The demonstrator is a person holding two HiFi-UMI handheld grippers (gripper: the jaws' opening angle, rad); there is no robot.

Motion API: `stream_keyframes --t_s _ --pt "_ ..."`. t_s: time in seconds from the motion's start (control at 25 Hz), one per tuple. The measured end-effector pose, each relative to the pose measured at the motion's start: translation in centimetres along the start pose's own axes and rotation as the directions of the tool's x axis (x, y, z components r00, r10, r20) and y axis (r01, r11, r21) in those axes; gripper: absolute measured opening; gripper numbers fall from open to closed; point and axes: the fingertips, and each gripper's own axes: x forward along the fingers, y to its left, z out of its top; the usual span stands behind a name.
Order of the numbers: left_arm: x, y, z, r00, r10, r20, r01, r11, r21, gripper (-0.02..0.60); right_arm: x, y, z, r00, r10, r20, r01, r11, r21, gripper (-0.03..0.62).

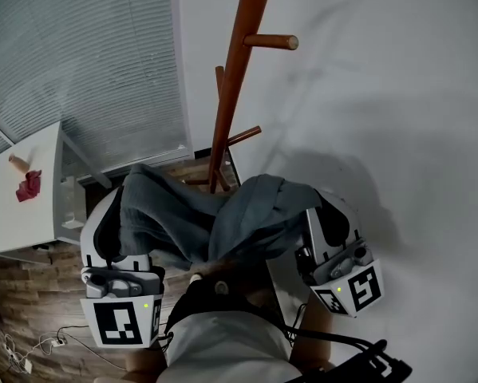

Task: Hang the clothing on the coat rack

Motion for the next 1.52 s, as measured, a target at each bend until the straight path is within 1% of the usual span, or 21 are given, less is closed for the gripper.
stream_keyframes --t_s 0.12,0.24,0.4,0.52,0.64,0.76,0.88,0.96,1.08,1.24,1.52 --pt "0.7 0.2 0.5 1.000 0.008 0.015 -0.008 1.000 -0.010 0.034 1.1 -0.8 0.4 1.000 0.002 0.023 -0.003 1.000 0.009 0.026" --pt "2.5 0.7 2.1 0.997 -0.001 0.079 0.001 1.000 -0.004 0.034 2.8 -1.9 1.3 0.999 0.006 0.054 -0.005 1.000 -0.017 0.026" --pt "5.5 1.9 2.7 0.992 -0.010 0.128 0.007 1.000 0.022 0.034 5.6 -3.7 1.5 0.995 -0.015 0.094 0.019 0.999 -0.043 0.026" --pt "7.4 2.6 1.7 0.994 -0.019 0.108 0.017 1.000 0.024 0.034 6.7 -4.5 0.5 0.996 -0.044 0.083 0.049 0.997 -0.053 0.026" --pt "8.0 2.6 1.2 0.994 -0.026 0.109 0.024 0.999 0.026 0.034 6.7 -4.8 0.3 0.996 -0.060 0.062 0.064 0.996 -0.065 0.026" --pt "8.5 2.7 0.8 0.995 -0.029 0.091 0.026 0.999 0.026 0.034 6.7 -4.7 0.1 0.997 -0.075 0.032 0.077 0.995 -0.065 0.026" --pt "9.7 2.9 0.3 0.994 -0.045 0.095 0.041 0.998 0.037 0.034 7.0 -5.1 -0.9 0.996 -0.091 -0.008 0.090 0.994 -0.058 0.026" --pt "10.9 3.1 -1.2 0.997 -0.045 0.066 0.043 0.999 0.022 0.035 7.6 -5.6 -2.4 0.995 -0.097 -0.036 0.095 0.994 -0.048 0.026" --pt "12.4 3.4 -3.1 0.997 -0.059 0.043 0.058 0.998 0.025 0.034 8.4 -6.1 -4.6 0.992 -0.097 -0.079 0.095 0.995 -0.023 0.026" --pt "12.9 3.1 -4.0 0.996 -0.084 0.015 0.084 0.996 -0.003 0.034 8.3 -6.2 -5.6 0.987 -0.098 -0.128 0.100 0.995 0.010 0.026" --pt "14.6 3.6 -7.7 0.993 -0.087 -0.078 0.085 0.996 -0.025 0.034 9.4 -6.6 -8.7 0.971 -0.098 -0.219 0.102 0.995 0.005 0.026"
